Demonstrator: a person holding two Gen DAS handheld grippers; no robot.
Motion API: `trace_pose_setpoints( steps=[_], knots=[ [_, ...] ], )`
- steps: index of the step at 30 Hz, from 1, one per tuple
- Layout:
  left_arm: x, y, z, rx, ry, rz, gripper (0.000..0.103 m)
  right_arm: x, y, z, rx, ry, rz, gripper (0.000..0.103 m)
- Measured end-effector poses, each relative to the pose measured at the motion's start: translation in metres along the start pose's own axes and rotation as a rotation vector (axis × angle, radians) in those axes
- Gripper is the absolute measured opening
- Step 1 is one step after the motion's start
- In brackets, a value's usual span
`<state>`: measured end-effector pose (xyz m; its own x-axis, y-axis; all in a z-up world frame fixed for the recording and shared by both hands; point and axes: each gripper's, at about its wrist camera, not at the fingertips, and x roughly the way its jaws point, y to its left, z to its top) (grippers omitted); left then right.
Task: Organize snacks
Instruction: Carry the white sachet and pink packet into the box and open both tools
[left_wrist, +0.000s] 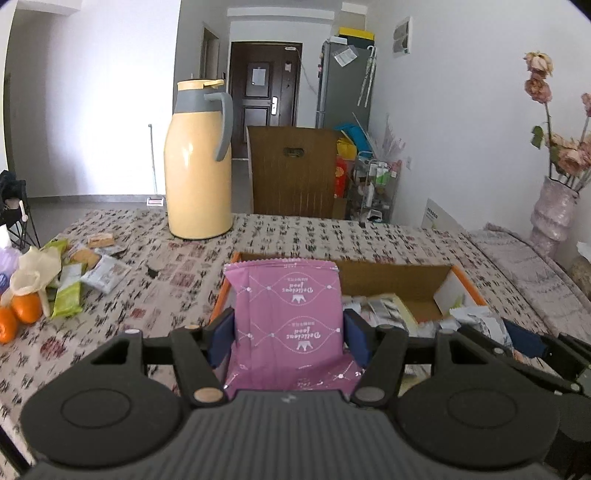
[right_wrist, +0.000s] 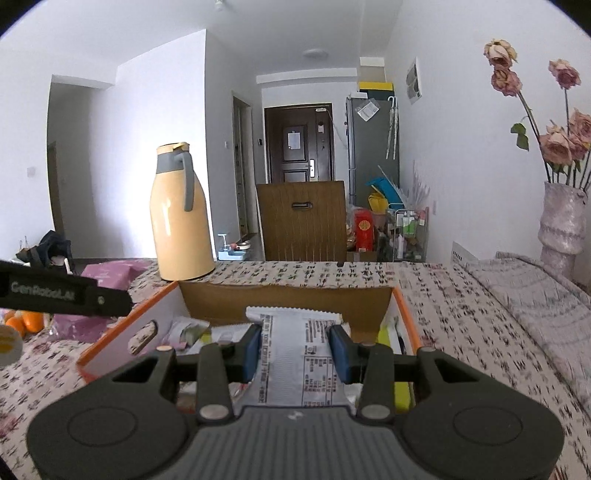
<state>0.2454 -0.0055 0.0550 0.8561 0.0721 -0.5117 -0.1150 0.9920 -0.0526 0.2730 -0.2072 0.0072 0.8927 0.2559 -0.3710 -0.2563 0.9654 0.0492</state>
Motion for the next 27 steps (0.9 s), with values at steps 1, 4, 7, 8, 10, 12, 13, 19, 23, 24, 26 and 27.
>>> trace_pose_setpoints(
  steps=[1, 4, 7, 8, 10, 12, 13, 19, 23, 24, 26, 27],
  knots=[
    [0.006, 0.000, 0.004, -0.004, -0.001, 0.001, 0.063, 0.006, 0.000, 0.002, -0.002, 0.001, -0.003, 0.039],
    [0.021, -0.002, 0.007, -0.007, -0.007, 0.010, 0.063, 0.024, -0.002, 0.006, -0.003, 0.011, -0.010, 0.039],
    [0.036, -0.002, 0.004, -0.006, -0.003, 0.011, 0.063, 0.039, -0.004, 0.005, 0.010, 0.022, -0.014, 0.039],
    [0.041, -0.001, 0.002, -0.005, -0.003, 0.011, 0.063, 0.043, -0.005, 0.003, 0.012, 0.026, -0.014, 0.039],
    [0.047, 0.000, -0.003, -0.009, 0.000, 0.008, 0.063, 0.047, -0.008, -0.001, 0.019, 0.033, -0.010, 0.039],
    [0.052, 0.002, -0.005, -0.014, 0.009, -0.001, 0.063, 0.050, -0.010, -0.005, 0.025, 0.039, -0.006, 0.039],
    [0.054, 0.003, -0.006, -0.012, 0.013, -0.005, 0.063, 0.051, -0.011, -0.006, 0.027, 0.040, -0.003, 0.039],
    [0.056, 0.007, -0.009, -0.021, 0.018, -0.021, 0.065, 0.053, -0.010, -0.009, 0.025, 0.045, 0.009, 0.041],
    [0.047, 0.010, -0.008, -0.041, -0.029, -0.004, 0.097, 0.051, -0.014, -0.010, 0.047, 0.042, 0.014, 0.046],
    [0.045, 0.011, -0.007, -0.046, -0.047, 0.004, 0.100, 0.051, -0.015, -0.009, 0.052, 0.041, 0.015, 0.051],
    [0.041, 0.013, -0.007, -0.057, -0.064, 0.005, 0.103, 0.049, -0.017, -0.009, 0.061, 0.033, 0.016, 0.068],
    [0.039, 0.014, -0.006, -0.063, -0.066, 0.002, 0.103, 0.048, -0.017, -0.009, 0.063, 0.028, 0.014, 0.081]
  ],
)
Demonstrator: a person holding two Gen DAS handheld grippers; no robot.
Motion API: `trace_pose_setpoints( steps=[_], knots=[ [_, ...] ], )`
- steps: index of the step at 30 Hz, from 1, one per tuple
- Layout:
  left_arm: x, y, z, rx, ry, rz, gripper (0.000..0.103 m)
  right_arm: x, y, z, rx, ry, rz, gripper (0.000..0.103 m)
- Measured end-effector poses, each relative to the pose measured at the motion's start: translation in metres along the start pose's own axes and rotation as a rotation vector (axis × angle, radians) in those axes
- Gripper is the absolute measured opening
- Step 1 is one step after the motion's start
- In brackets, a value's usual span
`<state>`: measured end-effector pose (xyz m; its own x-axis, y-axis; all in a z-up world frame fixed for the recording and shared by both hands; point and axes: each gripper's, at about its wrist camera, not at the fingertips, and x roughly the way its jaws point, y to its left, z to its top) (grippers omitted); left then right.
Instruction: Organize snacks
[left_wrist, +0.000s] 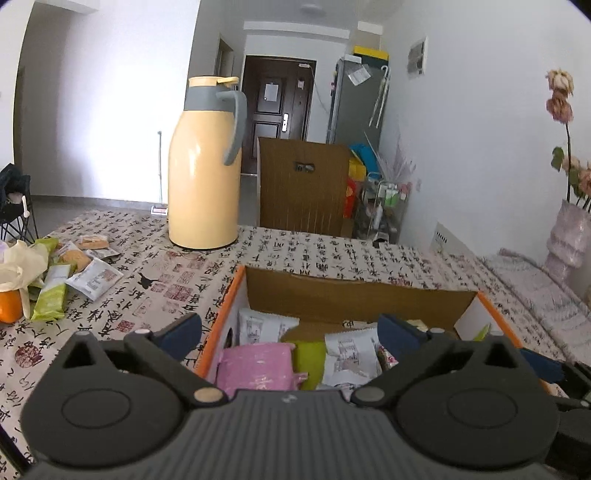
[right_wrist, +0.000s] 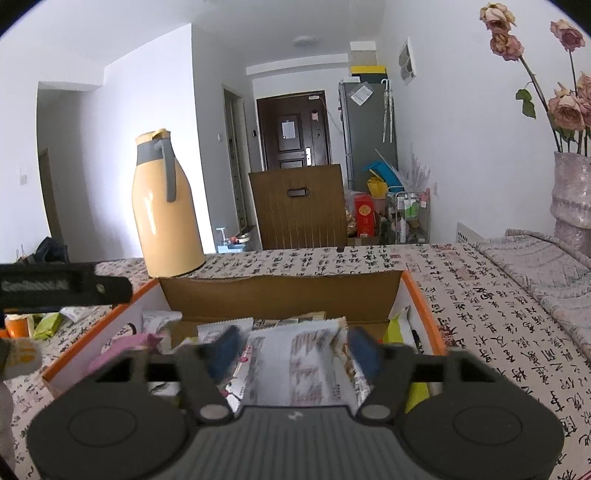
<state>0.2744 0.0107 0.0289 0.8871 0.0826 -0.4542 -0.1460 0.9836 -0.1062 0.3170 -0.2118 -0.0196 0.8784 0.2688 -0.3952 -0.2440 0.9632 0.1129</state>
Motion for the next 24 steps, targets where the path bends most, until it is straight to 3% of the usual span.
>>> trace_pose_setpoints(
  steps=[4, 13, 24],
  knots=[
    [-0.001, 0.003, 0.003, -0.017, 0.002, 0.002, 0.103, -0.006, -0.001, 0.001, 0.007, -0.026, 0.000, 0.103],
    [-0.020, -0.001, 0.011, 0.001, -0.030, -0.001, 0.103, -0.016, 0.001, 0.008, 0.001, -0.042, -0.013, 0.103],
    [-0.075, 0.006, 0.000, 0.035, -0.051, -0.008, 0.103, -0.071, 0.008, 0.007, -0.010, -0.070, -0.026, 0.103]
  ],
)
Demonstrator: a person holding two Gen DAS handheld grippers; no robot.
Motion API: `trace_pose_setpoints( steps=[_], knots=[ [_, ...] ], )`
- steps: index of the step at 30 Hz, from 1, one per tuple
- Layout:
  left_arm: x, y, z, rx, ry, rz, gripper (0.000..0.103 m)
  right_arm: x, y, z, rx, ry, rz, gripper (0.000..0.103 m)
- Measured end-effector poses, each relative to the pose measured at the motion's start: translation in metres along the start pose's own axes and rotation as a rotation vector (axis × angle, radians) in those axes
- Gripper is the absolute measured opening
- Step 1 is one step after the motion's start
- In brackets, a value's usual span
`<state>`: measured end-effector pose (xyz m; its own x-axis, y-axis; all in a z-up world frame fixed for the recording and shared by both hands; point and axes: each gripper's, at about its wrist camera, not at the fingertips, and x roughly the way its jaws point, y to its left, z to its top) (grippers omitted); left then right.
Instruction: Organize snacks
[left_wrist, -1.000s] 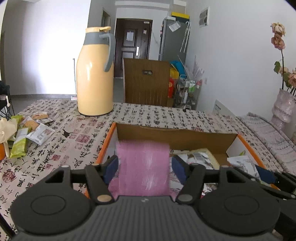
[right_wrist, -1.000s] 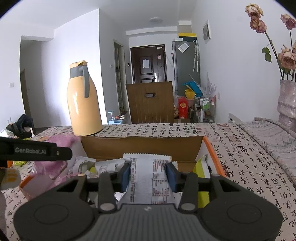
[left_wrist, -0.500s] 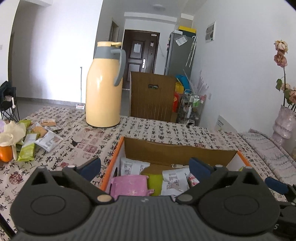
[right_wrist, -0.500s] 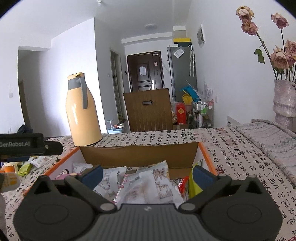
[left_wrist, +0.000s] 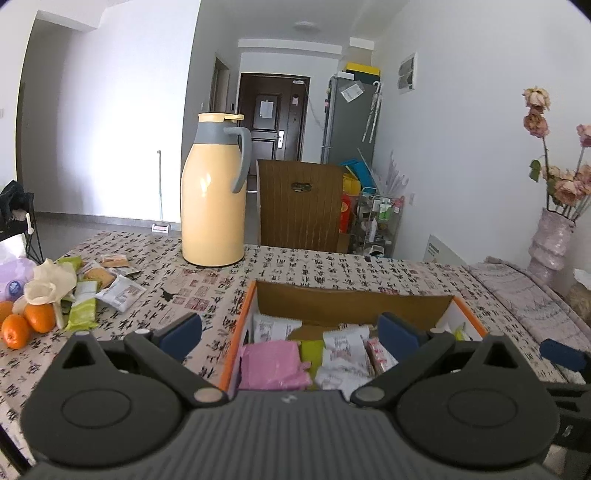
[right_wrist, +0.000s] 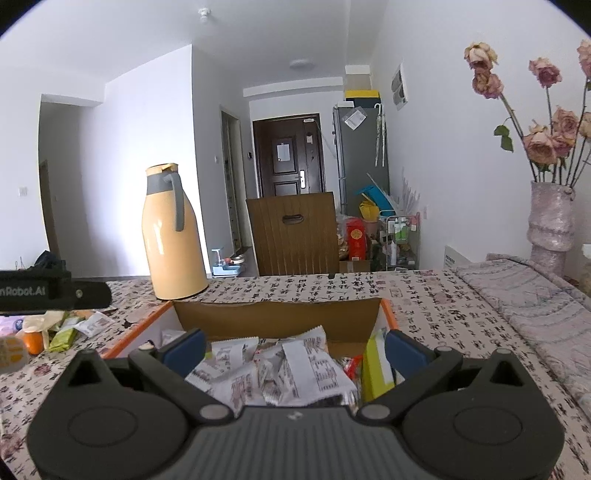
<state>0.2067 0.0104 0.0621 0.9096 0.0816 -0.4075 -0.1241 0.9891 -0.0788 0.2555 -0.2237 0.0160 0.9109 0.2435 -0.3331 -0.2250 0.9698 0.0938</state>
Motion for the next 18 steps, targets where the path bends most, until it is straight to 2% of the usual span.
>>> trace_pose_setpoints(
  steps=[10, 18],
  knots=[
    [-0.052, 0.009, -0.035, 0.033, 0.032, -0.033, 0.103, -0.063, -0.001, -0.025, 0.006, 0.032, -0.008, 0.103],
    [-0.079, 0.014, -0.067, 0.054, 0.076, -0.051, 0.103, -0.094, -0.002, -0.052, 0.018, 0.082, -0.016, 0.103]
  ],
)
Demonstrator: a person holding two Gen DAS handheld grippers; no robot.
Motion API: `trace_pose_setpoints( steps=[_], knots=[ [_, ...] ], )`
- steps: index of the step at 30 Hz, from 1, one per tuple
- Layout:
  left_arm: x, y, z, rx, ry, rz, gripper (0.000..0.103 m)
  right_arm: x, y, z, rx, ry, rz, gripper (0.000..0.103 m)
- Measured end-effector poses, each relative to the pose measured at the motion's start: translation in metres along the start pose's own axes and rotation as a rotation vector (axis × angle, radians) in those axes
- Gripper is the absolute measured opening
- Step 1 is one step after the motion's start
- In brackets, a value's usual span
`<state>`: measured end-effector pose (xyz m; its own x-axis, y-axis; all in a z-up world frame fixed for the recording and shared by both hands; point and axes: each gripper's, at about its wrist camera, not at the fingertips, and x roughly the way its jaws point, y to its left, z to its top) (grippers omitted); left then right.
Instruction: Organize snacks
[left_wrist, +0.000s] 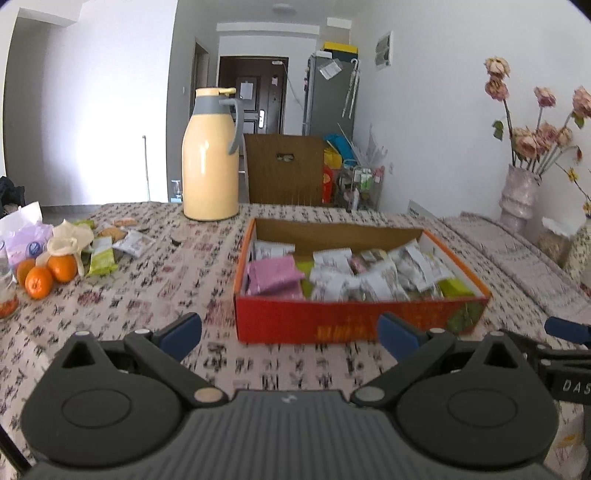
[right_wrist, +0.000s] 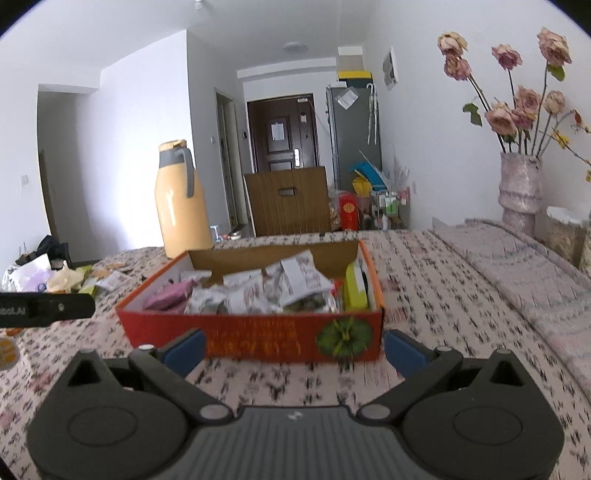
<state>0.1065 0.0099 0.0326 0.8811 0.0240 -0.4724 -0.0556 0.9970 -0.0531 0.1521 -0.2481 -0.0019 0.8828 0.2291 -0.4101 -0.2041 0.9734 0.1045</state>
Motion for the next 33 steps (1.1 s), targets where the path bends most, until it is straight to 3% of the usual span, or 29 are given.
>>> trace_pose_setpoints(
  steps=[14, 33],
  knots=[
    [-0.022, -0.003, -0.036, 0.022, 0.051, -0.027, 0.103, -0.030, 0.001, -0.031, 0.010, 0.046, 0.002, 0.103],
    [-0.024, -0.006, -0.051, 0.028, 0.103, -0.044, 0.103, -0.033, 0.000, -0.043, 0.017, 0.079, 0.000, 0.103]
  ],
)
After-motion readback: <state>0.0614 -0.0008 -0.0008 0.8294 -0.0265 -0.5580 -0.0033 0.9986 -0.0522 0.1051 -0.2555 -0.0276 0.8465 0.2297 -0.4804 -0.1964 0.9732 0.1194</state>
